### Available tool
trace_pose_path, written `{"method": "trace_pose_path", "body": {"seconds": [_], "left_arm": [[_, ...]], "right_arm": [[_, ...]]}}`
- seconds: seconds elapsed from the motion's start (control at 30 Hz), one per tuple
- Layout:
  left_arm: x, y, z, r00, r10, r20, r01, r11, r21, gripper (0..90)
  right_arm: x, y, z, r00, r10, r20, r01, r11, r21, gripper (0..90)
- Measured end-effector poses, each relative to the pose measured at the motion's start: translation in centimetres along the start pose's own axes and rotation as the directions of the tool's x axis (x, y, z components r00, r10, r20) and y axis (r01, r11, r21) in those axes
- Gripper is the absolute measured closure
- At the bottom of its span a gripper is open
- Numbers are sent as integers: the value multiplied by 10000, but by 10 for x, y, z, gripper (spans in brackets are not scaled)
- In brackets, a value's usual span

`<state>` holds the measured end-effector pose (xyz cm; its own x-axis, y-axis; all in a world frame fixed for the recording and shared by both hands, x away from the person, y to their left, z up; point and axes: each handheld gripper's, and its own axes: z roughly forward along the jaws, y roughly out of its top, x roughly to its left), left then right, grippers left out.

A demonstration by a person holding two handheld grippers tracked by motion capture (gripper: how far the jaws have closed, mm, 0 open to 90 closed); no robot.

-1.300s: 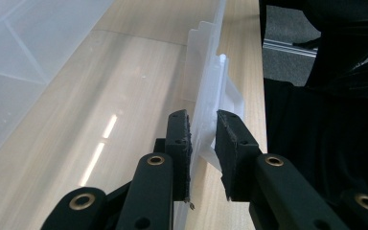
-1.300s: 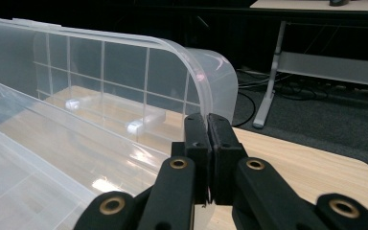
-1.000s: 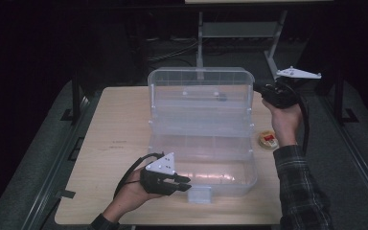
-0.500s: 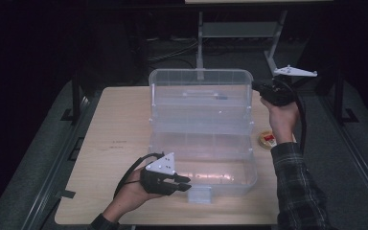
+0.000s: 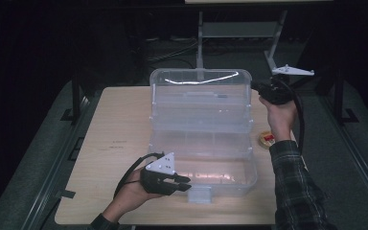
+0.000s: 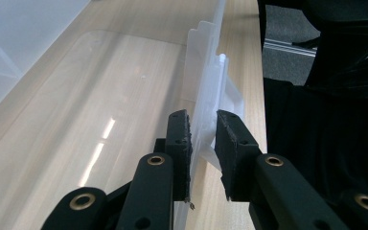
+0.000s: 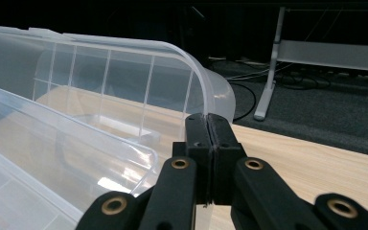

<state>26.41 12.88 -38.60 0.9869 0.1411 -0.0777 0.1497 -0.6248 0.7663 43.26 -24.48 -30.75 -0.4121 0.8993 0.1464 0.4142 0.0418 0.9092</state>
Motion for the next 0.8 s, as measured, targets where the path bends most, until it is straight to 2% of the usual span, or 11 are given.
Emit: {"method": "trace_pose_path", "body": {"seconds": [0.33,0.8], "left_arm": [[0,0,0,10000,8,-7,-8,10000,13,755],[0,0,0,10000,5,27,-5,10000,59,756]], "right_arm": [[-6,-1,9,9999,127,-85,-126,9998,143,895],[-11,-3,22,9998,182,51,-184,9990,418,896]]}}
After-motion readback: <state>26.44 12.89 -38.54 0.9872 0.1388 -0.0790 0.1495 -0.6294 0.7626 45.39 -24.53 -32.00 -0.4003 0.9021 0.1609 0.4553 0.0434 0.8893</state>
